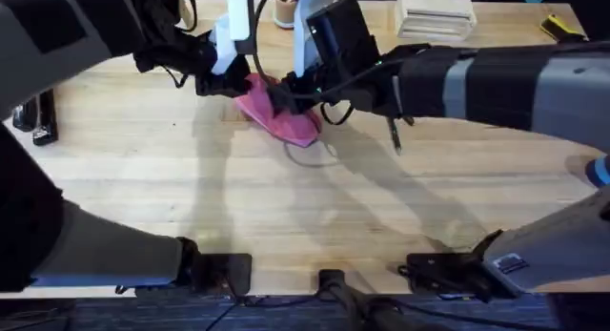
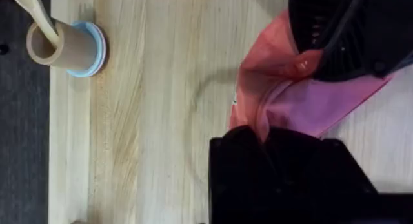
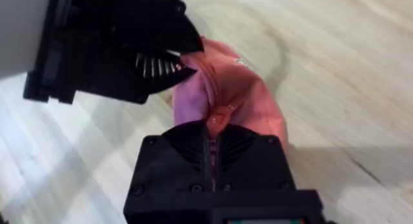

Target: Unzip the bag, pick up the pens from the table one at a time and place them inside, then zip the bag closed.

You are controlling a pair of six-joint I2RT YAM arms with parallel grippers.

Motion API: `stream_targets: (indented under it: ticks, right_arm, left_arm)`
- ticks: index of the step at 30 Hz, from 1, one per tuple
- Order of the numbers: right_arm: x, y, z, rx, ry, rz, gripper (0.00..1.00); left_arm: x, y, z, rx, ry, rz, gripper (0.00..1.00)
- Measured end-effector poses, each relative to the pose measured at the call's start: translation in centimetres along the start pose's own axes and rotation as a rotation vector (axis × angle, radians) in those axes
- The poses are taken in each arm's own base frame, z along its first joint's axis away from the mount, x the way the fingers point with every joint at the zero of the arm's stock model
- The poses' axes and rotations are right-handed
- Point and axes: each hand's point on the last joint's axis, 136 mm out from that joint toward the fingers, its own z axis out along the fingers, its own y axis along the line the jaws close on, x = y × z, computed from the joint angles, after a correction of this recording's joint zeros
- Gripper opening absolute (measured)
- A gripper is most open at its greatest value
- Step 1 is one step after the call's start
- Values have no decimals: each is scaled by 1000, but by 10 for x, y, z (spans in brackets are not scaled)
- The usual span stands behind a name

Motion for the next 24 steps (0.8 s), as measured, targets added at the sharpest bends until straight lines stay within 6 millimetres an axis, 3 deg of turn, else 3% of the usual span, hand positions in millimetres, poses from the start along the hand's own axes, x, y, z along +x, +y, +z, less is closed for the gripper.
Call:
stream_targets:
  ticks: [16,24]
  right_arm:
    - [-40,-10,5,43,-181,41,32]
    - [-46,-21,3,84,-207,48,32]
  left_arm:
    - [11,3,-2,-16,52,-3,42]
    - [10,2,-2,-8,43,-9,42]
